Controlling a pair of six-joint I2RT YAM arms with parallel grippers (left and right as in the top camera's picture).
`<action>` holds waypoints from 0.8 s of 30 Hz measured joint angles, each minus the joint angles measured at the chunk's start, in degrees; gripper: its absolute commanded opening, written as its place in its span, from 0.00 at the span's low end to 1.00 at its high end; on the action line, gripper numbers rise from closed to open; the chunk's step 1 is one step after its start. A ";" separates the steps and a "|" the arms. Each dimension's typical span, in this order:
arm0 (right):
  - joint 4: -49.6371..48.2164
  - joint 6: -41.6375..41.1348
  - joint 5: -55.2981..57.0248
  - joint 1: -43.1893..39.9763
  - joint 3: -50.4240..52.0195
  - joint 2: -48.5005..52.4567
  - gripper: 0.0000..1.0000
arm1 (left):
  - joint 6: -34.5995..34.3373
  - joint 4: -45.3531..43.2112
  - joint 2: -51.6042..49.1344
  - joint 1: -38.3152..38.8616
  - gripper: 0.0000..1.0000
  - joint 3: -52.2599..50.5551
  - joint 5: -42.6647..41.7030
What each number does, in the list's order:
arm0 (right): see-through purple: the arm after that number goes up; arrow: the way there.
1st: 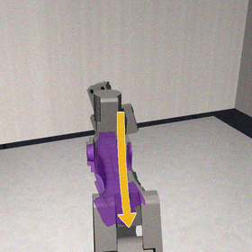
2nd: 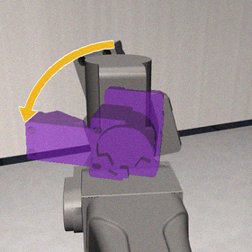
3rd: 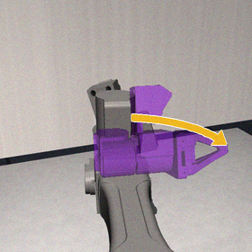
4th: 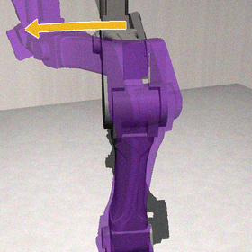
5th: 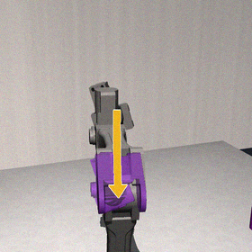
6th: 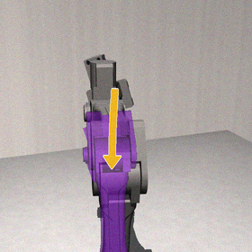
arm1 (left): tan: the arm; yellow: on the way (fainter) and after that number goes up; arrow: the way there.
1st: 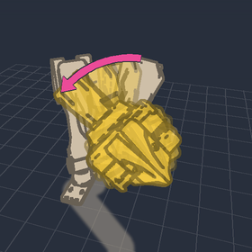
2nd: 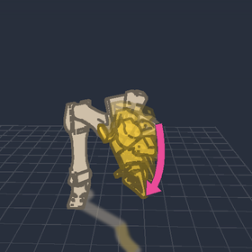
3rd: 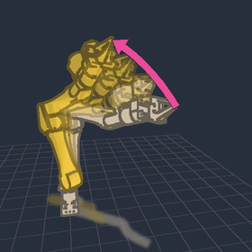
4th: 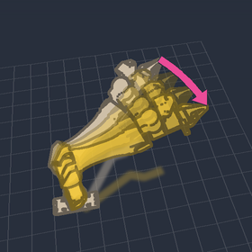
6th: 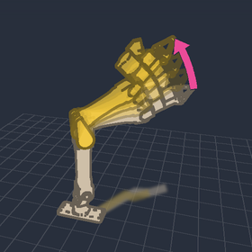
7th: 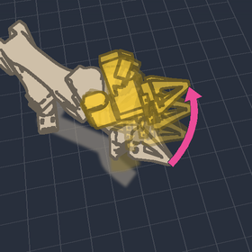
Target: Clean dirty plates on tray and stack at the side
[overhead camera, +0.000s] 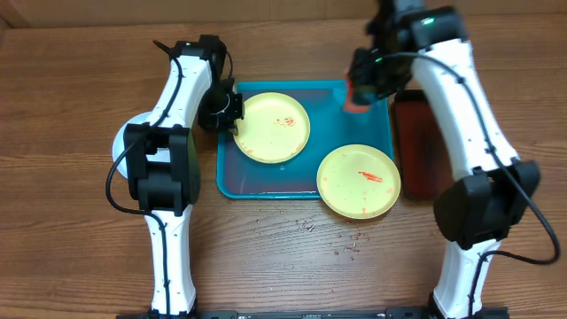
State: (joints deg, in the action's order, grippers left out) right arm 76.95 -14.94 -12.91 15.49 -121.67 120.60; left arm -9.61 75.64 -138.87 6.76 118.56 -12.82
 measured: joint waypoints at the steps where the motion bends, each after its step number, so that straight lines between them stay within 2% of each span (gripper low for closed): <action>1: -1.77 0.00 -0.50 0.94 1.49 0.09 0.04 | 0.76 0.00 0.00 0.22 0.04 0.00 -0.55; 10: -19.93 -2.64 -2.62 8.76 12.66 0.22 0.04 | 5.38 0.02 0.00 1.40 0.04 0.00 -8.66; 15: -20.81 -5.33 -0.48 10.10 14.67 1.75 0.04 | 5.77 0.00 0.00 1.40 0.04 0.00 -10.19; 24: -21.59 -7.04 2.97 9.73 14.99 10.36 0.04 | 5.73 0.02 0.00 1.42 0.04 0.00 -9.44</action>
State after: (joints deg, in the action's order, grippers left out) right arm 55.35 -21.98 -9.93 25.21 -106.67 130.96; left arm -3.88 75.66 -138.87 8.19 118.56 -22.26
